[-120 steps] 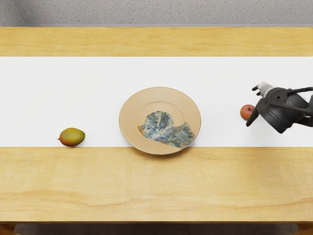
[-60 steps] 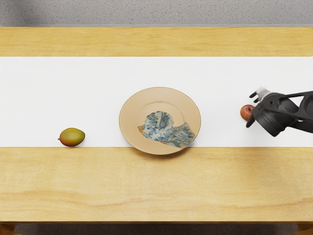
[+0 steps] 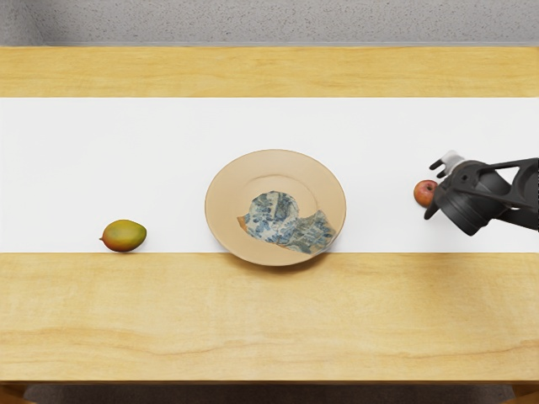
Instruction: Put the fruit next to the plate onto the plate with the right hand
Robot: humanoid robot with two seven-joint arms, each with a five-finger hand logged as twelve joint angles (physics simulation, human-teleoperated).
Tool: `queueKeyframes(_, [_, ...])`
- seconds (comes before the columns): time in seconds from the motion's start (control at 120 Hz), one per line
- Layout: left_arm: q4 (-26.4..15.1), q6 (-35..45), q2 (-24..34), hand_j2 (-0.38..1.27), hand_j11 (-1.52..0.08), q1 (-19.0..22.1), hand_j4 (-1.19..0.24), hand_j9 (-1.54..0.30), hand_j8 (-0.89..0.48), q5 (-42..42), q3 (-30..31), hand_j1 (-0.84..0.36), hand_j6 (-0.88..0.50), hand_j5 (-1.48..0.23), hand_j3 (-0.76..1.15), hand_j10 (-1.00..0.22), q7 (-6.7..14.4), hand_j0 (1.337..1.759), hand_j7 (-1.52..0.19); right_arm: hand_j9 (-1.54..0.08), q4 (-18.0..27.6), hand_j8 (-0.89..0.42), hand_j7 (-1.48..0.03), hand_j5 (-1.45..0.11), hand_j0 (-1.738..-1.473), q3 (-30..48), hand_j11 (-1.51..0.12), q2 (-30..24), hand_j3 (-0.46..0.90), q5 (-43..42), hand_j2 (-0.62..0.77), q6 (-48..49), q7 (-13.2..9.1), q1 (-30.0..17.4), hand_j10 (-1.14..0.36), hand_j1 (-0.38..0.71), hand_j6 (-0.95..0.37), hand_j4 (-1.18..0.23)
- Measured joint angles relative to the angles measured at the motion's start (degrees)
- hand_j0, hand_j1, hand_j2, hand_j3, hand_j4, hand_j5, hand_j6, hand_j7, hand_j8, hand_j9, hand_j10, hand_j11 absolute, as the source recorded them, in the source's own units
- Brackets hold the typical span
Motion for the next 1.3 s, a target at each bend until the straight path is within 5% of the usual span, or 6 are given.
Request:
queueKeyframes(0.725, [0.0, 0.0, 0.0, 0.0, 0.0, 0.0, 0.0, 0.0, 0.0, 0.0, 0.0, 0.35, 0.0, 0.0, 0.0, 0.0, 0.0, 1.658, 0.0, -0.46, -0.5, -0.35, -0.46, -0.46, -1.658, -0.1, -0.46, 1.2, 0.0, 0.1, -0.07, 0.0, 0.0, 0.4, -0.35, 0.07, -0.35, -0.35])
queueKeyframes(0.842, [0.0, 0.0, 0.0, 0.0, 0.0, 0.0, 0.0, 0.0, 0.0, 0.0, 0.0, 0.35, 0.0, 0.0, 0.0, 0.0, 0.0, 1.658, 0.0, -0.64, -0.5, -0.47, -0.64, -0.63, -1.658, 0.1, -0.64, 1.3, 0.0, 0.2, -0.09, 0.0, 0.0, -0.1, -0.49, 0.23, -0.46, -0.49])
queueKeyframes(0.958, [0.0, 0.0, 0.0, 0.0, 0.0, 0.0, 0.0, 0.0, 0.0, 0.0, 0.0, 0.35, 0.0, 0.0, 0.0, 0.0, 0.0, 1.658, 0.0, -0.88, -0.6, -0.34, -0.85, -0.86, -1.647, 2.6, -0.88, 1.1, 0.0, 0.3, -0.02, 0.0, 0.0, -1.4, -0.64, 0.31, -0.35, -0.65])
queueKeyframes(1.083, [0.0, 0.0, 0.0, 0.0, 0.0, 0.0, 0.0, 0.0, 0.0, 0.0, 0.0, 0.35, 0.0, 0.0, 0.0, 0.0, 0.0, 1.658, 0.0, -1.03, -1.8, -0.35, -0.98, -1.02, -1.646, 8.4, -1.03, -0.9, 0.0, 0.6, 0.16, 0.1, 0.1, -3.4, -0.73, 0.29, -0.38, -0.73])
queueKeyframes(1.3, [0.0, 0.0, 0.0, 0.0, 0.0, 0.0, 0.0, 0.0, 0.0, 0.0, 0.0, 0.35, 0.0, 0.0, 0.0, 0.0, 0.0, 1.658, 0.0, -1.14, -9.7, -0.36, -1.08, -1.15, -1.648, 24.4, -1.14, -5.6, 0.0, 0.9, 0.21, 2.8, 0.1, -9.4, -0.8, 0.26, -0.4, -0.8])
